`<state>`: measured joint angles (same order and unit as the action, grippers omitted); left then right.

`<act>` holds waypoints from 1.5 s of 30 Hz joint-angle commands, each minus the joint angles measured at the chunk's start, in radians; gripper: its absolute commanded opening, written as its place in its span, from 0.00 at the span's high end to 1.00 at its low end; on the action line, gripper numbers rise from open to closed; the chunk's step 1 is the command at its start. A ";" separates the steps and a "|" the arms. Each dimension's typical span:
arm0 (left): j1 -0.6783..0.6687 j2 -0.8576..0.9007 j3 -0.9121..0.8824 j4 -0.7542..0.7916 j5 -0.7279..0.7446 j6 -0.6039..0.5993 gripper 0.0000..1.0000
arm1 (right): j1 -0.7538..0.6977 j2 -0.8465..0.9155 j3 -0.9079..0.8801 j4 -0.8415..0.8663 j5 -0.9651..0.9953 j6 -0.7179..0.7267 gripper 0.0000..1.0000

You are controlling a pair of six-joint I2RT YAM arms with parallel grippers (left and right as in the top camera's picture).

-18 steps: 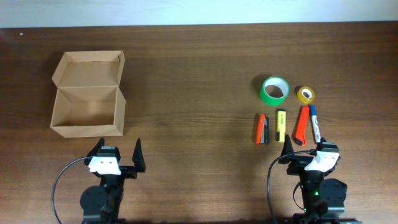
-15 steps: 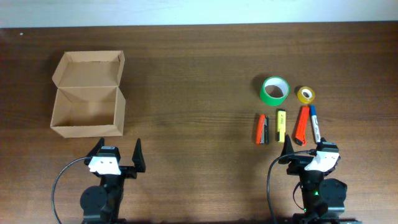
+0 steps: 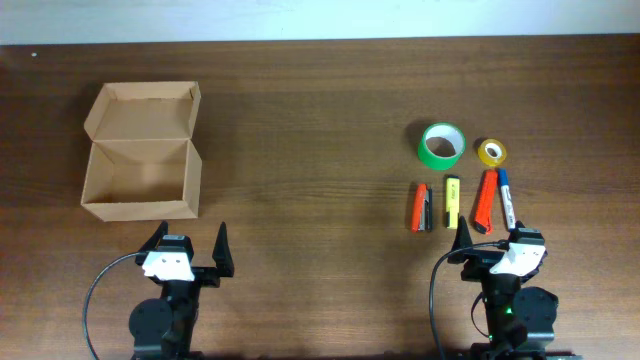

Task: Pack container
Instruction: 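Move the left gripper to the cardboard box's near edge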

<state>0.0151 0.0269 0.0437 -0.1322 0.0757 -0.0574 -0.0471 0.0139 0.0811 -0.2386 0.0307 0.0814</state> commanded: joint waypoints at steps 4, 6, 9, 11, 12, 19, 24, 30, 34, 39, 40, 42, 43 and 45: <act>-0.004 -0.010 -0.008 0.003 0.011 -0.002 0.00 | -0.008 -0.008 -0.009 0.001 0.019 0.002 0.01; -0.004 -0.010 -0.008 0.003 0.011 -0.002 0.00 | -0.008 -0.008 -0.009 0.001 0.019 0.002 0.01; -0.004 -0.010 -0.008 0.003 0.011 -0.002 0.00 | -0.008 -0.008 -0.009 0.001 0.019 0.002 0.01; -0.004 -0.010 -0.008 0.003 0.011 -0.002 0.00 | -0.008 -0.008 -0.009 0.001 0.019 0.002 0.01; -0.004 -0.010 -0.008 0.003 0.011 -0.002 0.00 | -0.008 -0.008 -0.009 0.001 0.019 0.002 0.01; -0.004 -0.010 -0.007 0.027 0.013 -0.004 0.00 | -0.008 -0.008 -0.009 0.012 0.020 0.001 0.01; -0.004 0.050 0.125 0.019 -0.062 -0.154 0.01 | -0.008 -0.003 0.015 0.087 -0.101 0.087 0.01; -0.002 0.786 0.873 -0.204 -0.152 0.030 0.01 | -0.023 0.512 0.502 -0.016 -0.068 -0.150 0.00; 0.097 1.258 1.573 -0.536 -0.148 0.044 0.00 | -0.165 1.155 1.356 -0.489 -0.085 -0.182 0.01; 0.249 1.559 1.943 -0.775 -0.040 0.184 0.00 | -0.282 1.518 1.966 -0.828 -0.140 -0.182 0.01; 0.267 1.584 1.943 -0.801 -0.034 0.235 0.00 | -0.305 1.537 1.984 -0.849 -0.126 -0.182 0.01; 0.292 1.630 1.943 -0.859 -0.017 0.257 0.00 | -0.352 1.565 1.981 -0.896 -0.111 -0.180 0.01; 0.298 1.649 1.942 -0.883 0.005 0.257 0.00 | -0.373 1.578 1.977 -0.912 -0.108 -0.178 0.01; 0.295 1.683 1.933 -0.897 0.020 0.257 0.00 | -0.415 1.603 1.937 -0.931 -0.109 -0.167 0.01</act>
<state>0.3080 1.6855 1.9713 -1.0267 0.0502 0.1658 -0.4377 1.5932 2.0361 -1.1618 -0.0834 -0.0887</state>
